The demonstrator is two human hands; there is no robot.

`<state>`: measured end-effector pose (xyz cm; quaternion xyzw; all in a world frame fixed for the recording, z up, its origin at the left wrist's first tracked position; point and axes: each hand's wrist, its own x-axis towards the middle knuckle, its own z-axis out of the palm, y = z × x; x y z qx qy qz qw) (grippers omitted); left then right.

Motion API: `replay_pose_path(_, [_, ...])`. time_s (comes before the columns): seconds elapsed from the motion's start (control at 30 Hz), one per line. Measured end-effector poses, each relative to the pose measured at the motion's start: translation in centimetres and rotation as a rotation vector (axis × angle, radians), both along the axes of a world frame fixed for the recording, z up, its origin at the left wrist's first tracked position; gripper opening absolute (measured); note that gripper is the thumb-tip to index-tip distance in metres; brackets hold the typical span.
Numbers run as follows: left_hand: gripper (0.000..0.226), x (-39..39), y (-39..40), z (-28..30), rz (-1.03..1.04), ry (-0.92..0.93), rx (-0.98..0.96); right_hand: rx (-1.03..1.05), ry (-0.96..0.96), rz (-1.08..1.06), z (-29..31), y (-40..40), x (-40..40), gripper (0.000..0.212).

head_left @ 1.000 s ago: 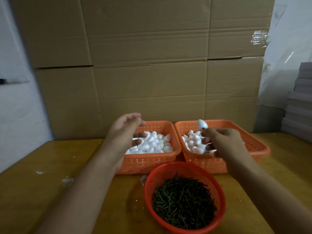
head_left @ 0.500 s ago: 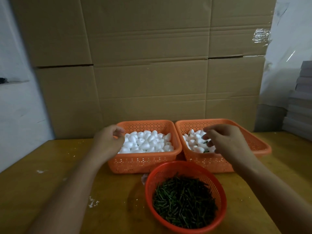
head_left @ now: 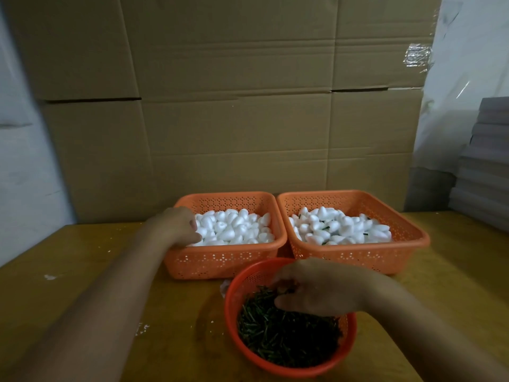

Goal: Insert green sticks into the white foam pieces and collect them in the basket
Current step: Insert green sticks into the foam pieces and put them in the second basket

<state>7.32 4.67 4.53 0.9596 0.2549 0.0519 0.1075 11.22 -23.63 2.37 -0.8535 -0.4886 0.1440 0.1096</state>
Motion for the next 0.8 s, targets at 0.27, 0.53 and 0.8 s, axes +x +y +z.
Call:
replay_pose_path(0.27, [0.033,0.5,0.5,-1.0,0.002,-0.054,-0.018,-0.030,0.018,-0.003,-0.3,0.1,0.2,0.035])
replay_pose_path(0.53, [0.039,1.1,0.9,-1.7,-0.012,-0.091,-0.051,-0.028,0.029,0.012,-0.6,0.4,0.1,0.028])
replay_pose_path(0.8, [0.034,0.9,1.1,-1.8,-0.057,-0.309,-0.063,-0.023,0.031,0.015,-0.6,0.4,0.1,0.033])
